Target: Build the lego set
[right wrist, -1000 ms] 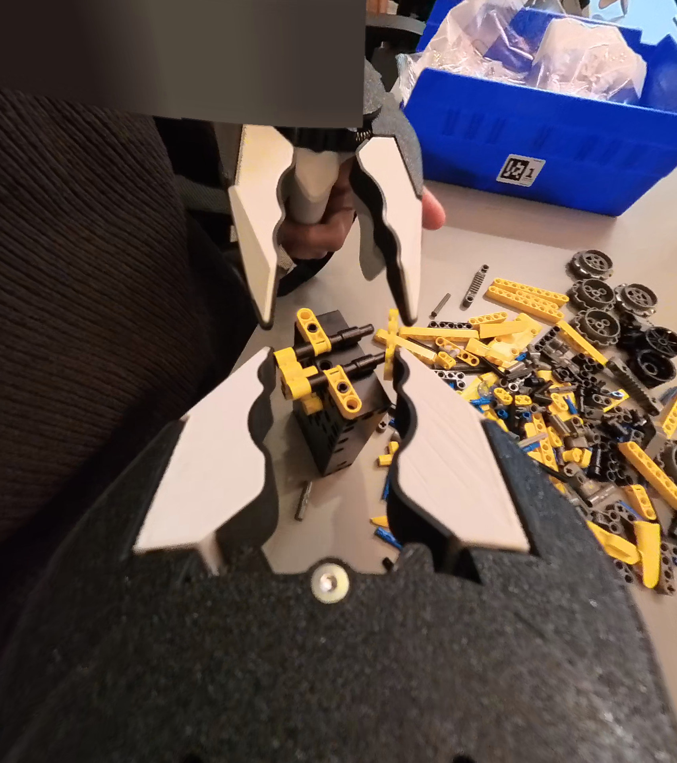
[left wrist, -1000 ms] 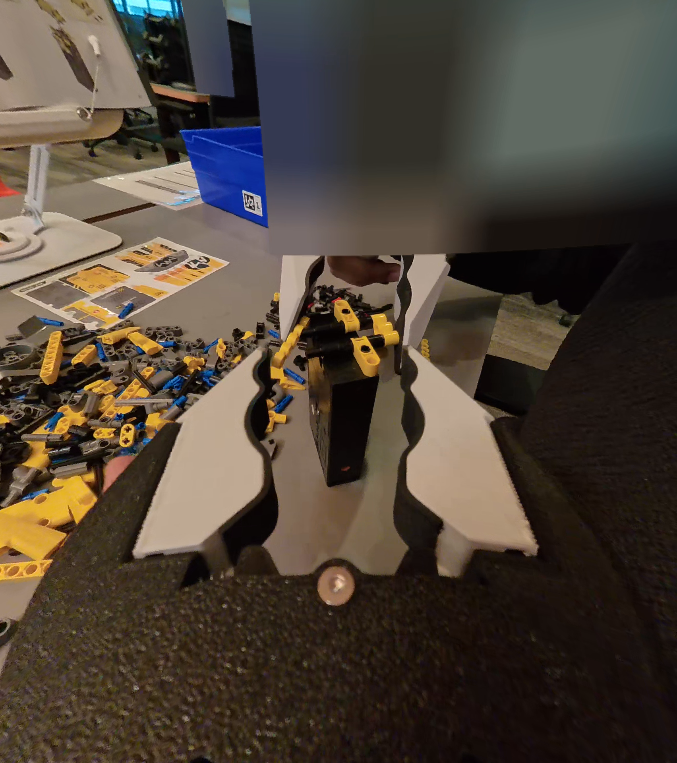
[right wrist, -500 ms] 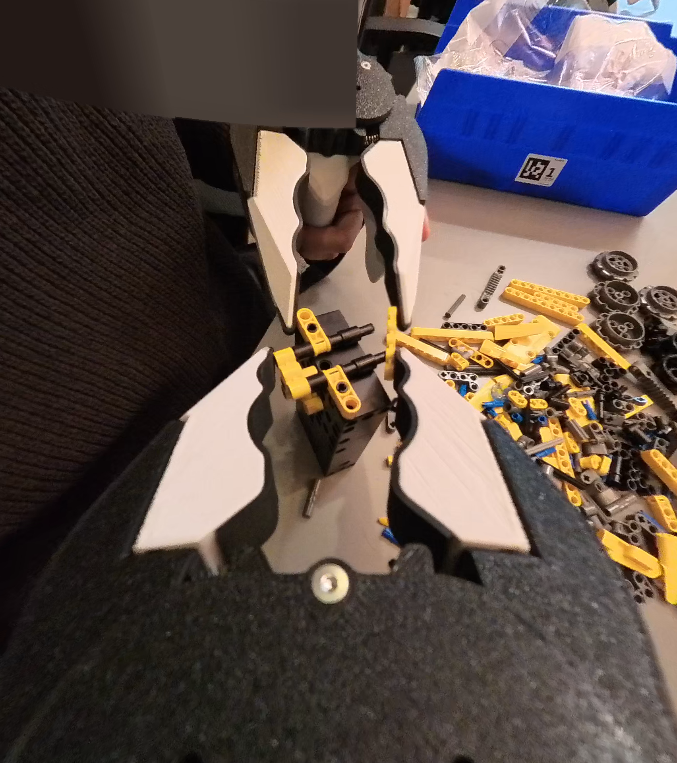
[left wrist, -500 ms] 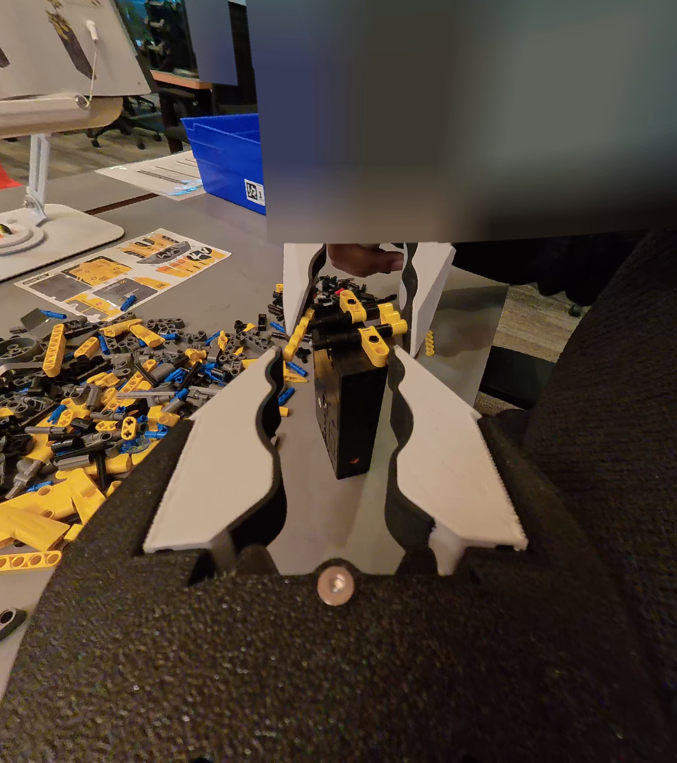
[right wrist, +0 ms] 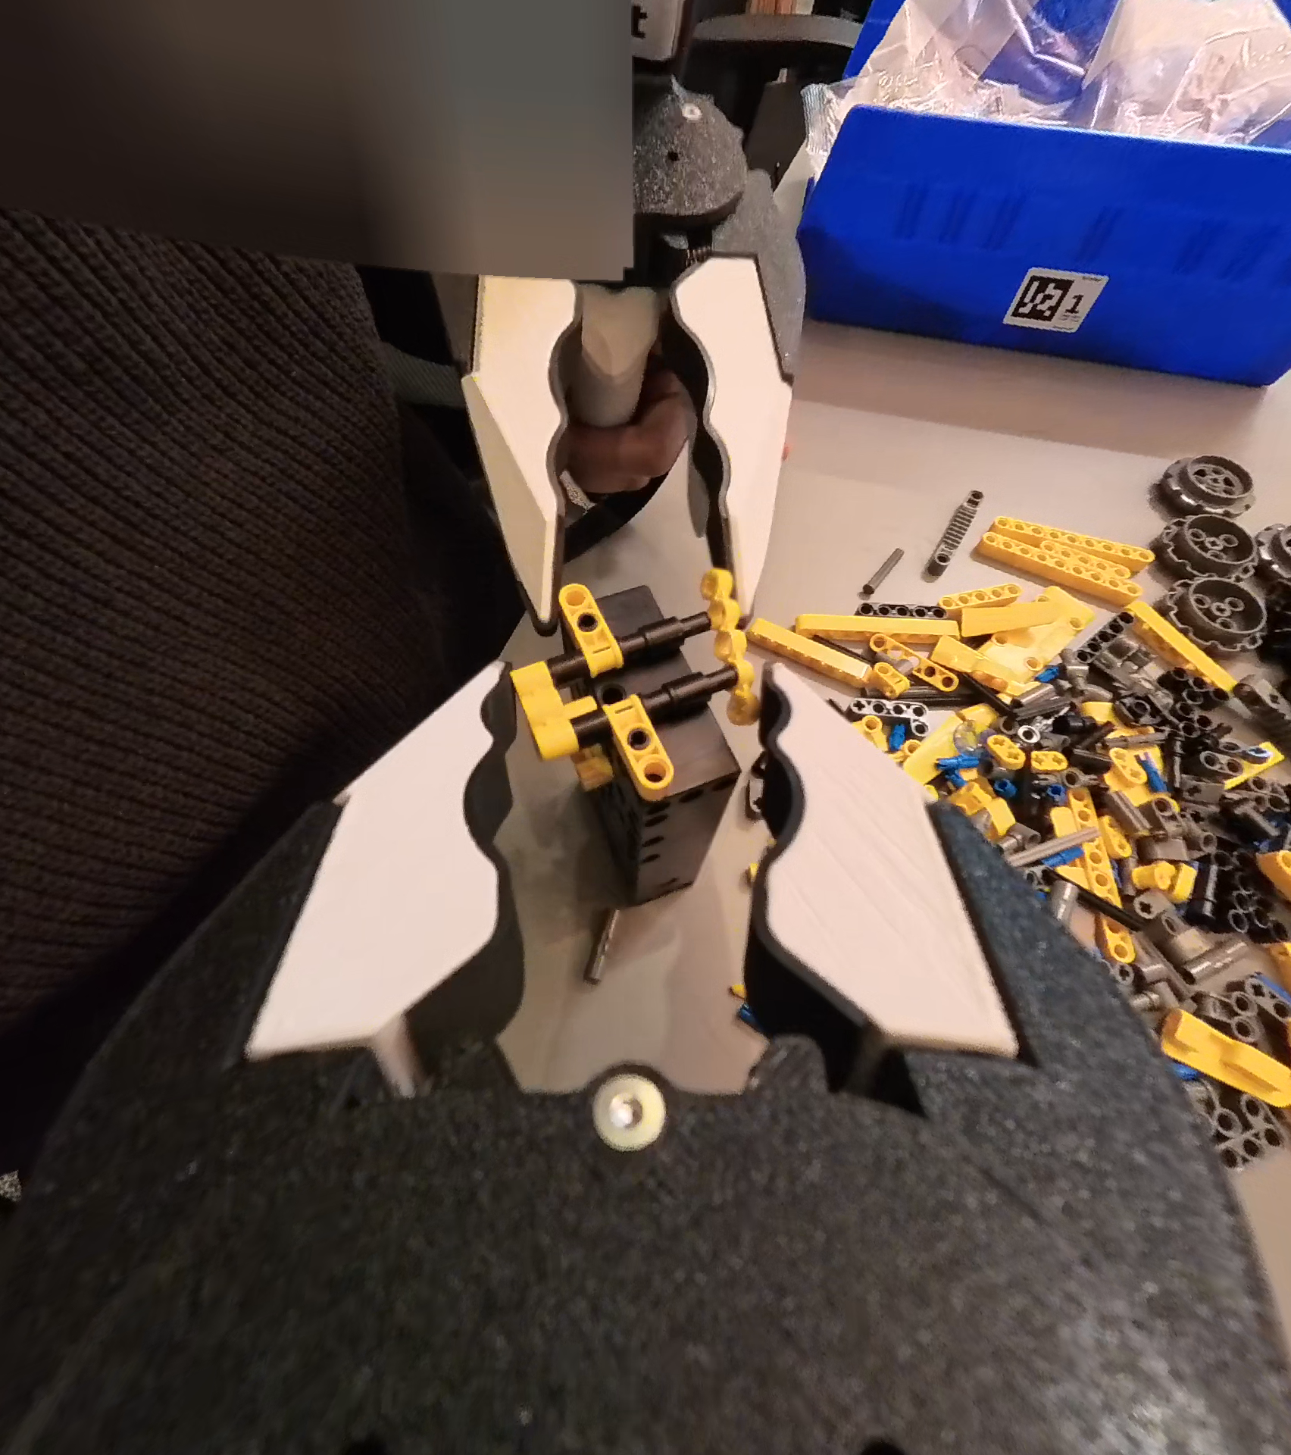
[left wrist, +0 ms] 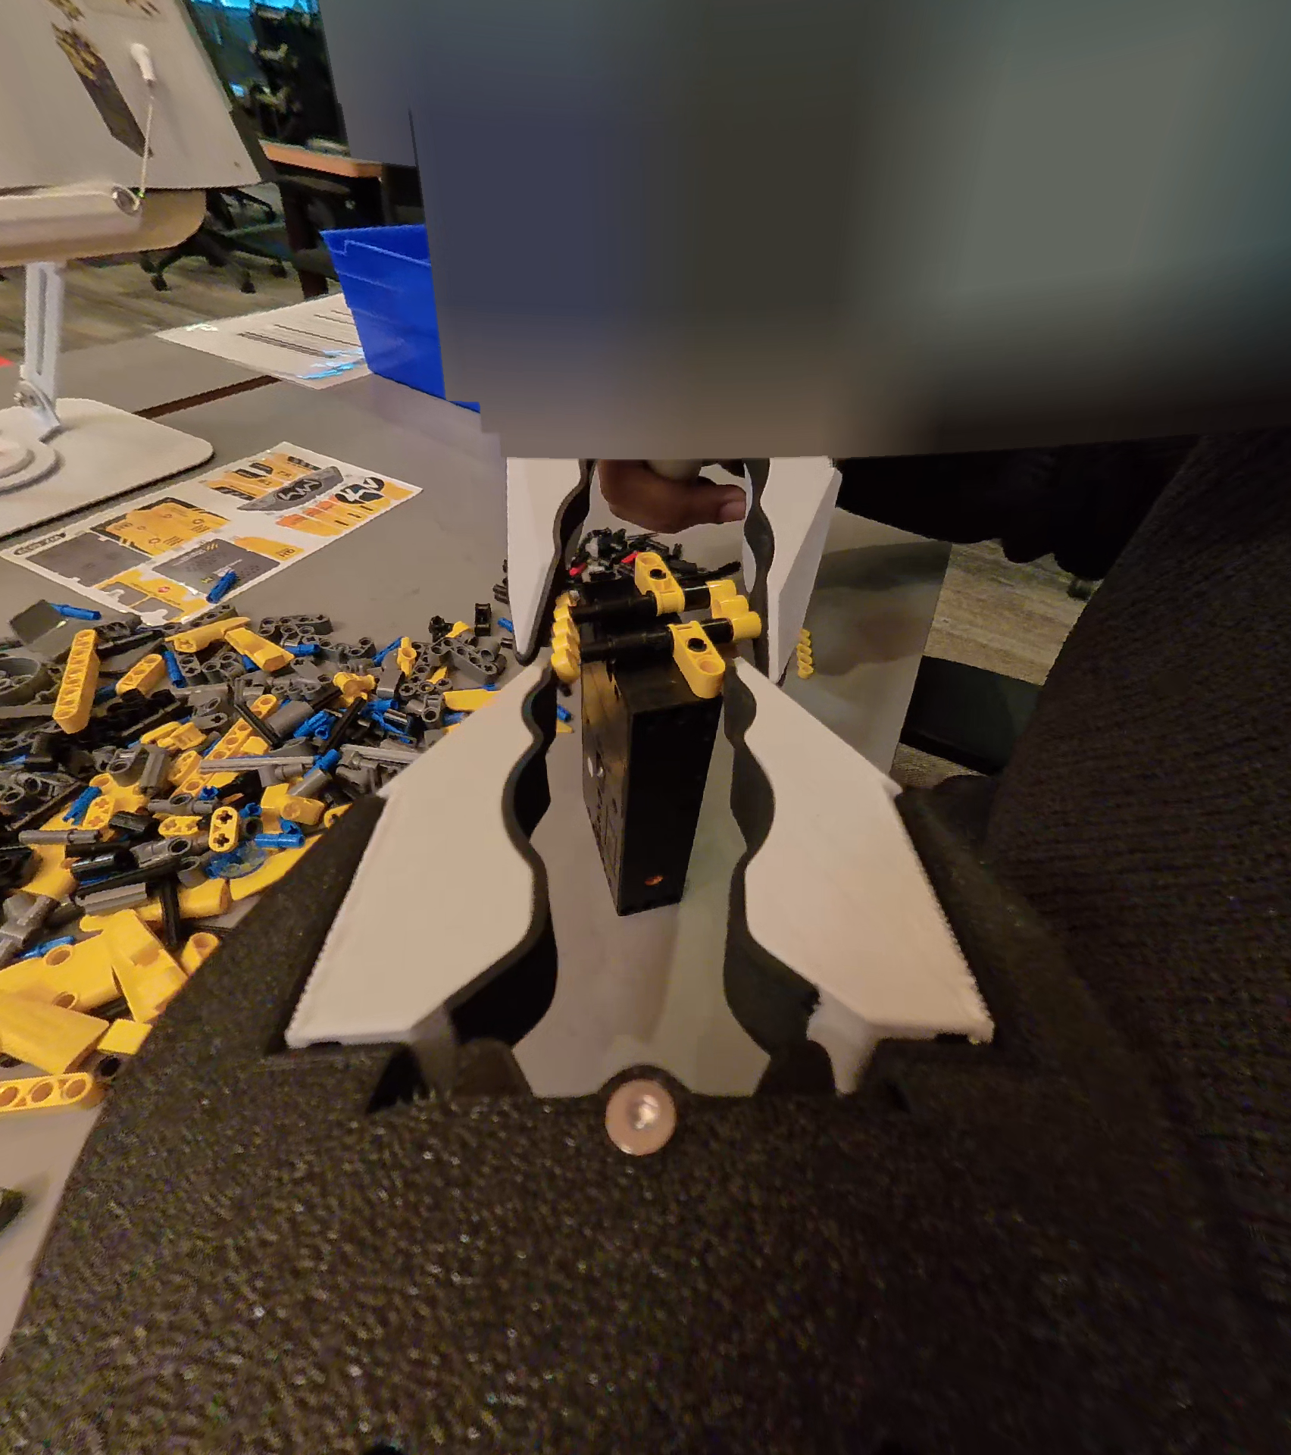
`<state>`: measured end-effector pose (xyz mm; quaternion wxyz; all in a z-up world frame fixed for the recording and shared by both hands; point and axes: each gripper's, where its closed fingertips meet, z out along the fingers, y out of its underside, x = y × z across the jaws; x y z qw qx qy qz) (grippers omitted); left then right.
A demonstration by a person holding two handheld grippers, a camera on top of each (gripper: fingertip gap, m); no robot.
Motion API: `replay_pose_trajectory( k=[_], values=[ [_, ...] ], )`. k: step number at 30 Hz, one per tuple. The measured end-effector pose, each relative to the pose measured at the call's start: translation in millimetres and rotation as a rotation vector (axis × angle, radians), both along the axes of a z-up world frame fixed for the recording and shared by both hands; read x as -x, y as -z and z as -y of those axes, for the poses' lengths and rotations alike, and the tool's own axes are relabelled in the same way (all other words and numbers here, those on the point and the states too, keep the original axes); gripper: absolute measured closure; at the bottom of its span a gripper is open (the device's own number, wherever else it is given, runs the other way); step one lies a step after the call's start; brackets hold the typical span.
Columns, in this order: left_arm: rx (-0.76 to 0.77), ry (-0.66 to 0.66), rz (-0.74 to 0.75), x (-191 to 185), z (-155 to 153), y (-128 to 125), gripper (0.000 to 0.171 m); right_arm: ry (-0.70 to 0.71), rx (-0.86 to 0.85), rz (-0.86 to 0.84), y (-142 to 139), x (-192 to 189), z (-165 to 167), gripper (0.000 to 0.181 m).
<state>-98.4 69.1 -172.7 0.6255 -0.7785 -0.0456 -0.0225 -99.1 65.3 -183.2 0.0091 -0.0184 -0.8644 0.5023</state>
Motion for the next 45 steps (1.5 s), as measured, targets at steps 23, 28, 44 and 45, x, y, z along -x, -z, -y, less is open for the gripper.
replay_pose_trajectory(
  k=[23, 28, 44, 45],
  values=[
    [0.042, -0.025, -0.068, 2.5, 1.7, 1.0, 0.126, 0.006, -0.011, -0.087, -1.4, 0.1, 0.0, 0.122],
    [0.047, -0.037, -0.123, 2.0, 2.9, -0.1, 0.127, 0.004, -0.011, -0.096, -2.1, 0.3, 1.0, 0.123],
    [0.057, -0.028, -0.122, -0.4, 3.2, 1.1, 0.133, -0.013, -0.044, -0.071, -1.1, 1.6, 1.3, 0.120],
    [0.056, -0.027, -0.115, -0.3, 3.1, 1.2, 0.133, -0.016, -0.047, -0.068, -1.2, 1.7, 1.2, 0.120]
  ],
)
